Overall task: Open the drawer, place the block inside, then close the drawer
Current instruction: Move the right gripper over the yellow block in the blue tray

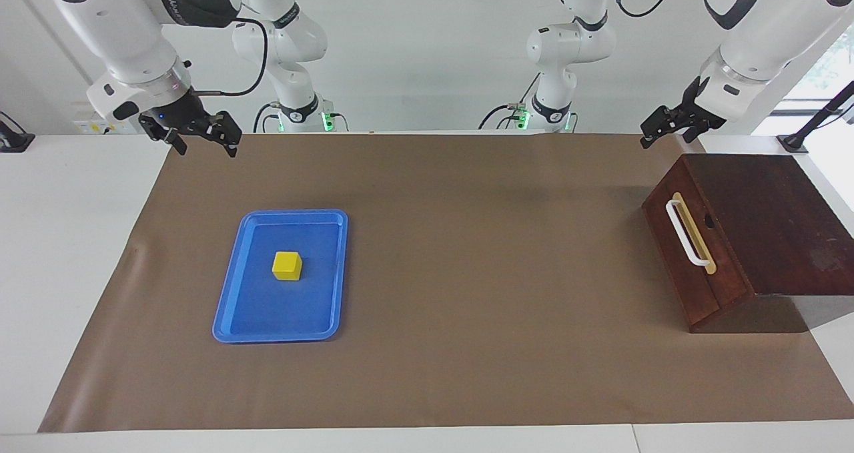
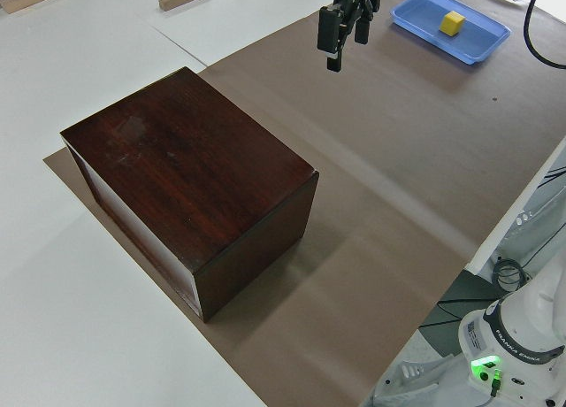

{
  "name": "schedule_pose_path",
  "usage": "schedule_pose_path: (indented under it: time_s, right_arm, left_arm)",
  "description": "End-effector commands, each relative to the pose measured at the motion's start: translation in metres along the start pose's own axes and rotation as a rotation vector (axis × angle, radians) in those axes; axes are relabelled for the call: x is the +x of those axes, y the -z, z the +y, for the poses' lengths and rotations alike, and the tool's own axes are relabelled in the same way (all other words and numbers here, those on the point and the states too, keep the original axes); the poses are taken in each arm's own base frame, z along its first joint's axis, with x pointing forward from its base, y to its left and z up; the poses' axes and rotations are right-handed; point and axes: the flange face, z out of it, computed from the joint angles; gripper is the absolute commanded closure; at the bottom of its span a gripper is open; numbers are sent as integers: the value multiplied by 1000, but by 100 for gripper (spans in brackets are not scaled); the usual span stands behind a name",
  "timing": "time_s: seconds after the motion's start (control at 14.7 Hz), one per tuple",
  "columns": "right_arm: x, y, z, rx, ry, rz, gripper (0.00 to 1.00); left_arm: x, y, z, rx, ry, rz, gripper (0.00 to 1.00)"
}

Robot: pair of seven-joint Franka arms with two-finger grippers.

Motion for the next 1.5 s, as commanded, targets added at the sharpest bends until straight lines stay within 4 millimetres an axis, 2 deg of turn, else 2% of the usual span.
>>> schedule_pose_path:
  time_s: [0.0,0.2,0.34,0.48,0.55,0.61,0.75,0.89,1.02,1.09,1.3,1.43]
  right_arm:
    - [0,0,0,2,-15,4,0]
    - [2,4,16,9,-38,30,0]
    - [1,5,7,6,-11,34,0]
    - [2,0,12,23,117,38,0]
    - [8,-2,11,44,124,91,3]
    - [14,-8,8,49,44,133,7]
    - [29,-22,-2,74,-192,121,8]
    - [58,-35,-23,94,-366,80,10]
    - [83,-55,-33,168,-751,13,10]
    - [90,-63,-36,221,-885,-32,10]
    - [101,-109,-34,285,-1146,-168,10]
    - [104,-126,-15,380,-1288,-249,10]
  left_arm:
    - [-4,2,-1,-12,1,14,0]
    - [-4,2,-1,-12,1,14,0]
    - [-4,1,-1,-12,1,13,0]
    - [-4,2,-1,-12,1,14,0]
    - [-4,1,-1,-12,1,13,0]
    - [-4,1,-1,-12,1,13,0]
    - [-4,1,-1,-12,1,13,0]
    - [-4,2,-1,-12,1,14,0]
    - [-4,2,-1,-12,1,14,0]
    - [-5,3,-1,-12,1,16,0]
    - [-4,1,-1,-12,1,13,0]
    - [-4,1,-1,-12,1,13,0]
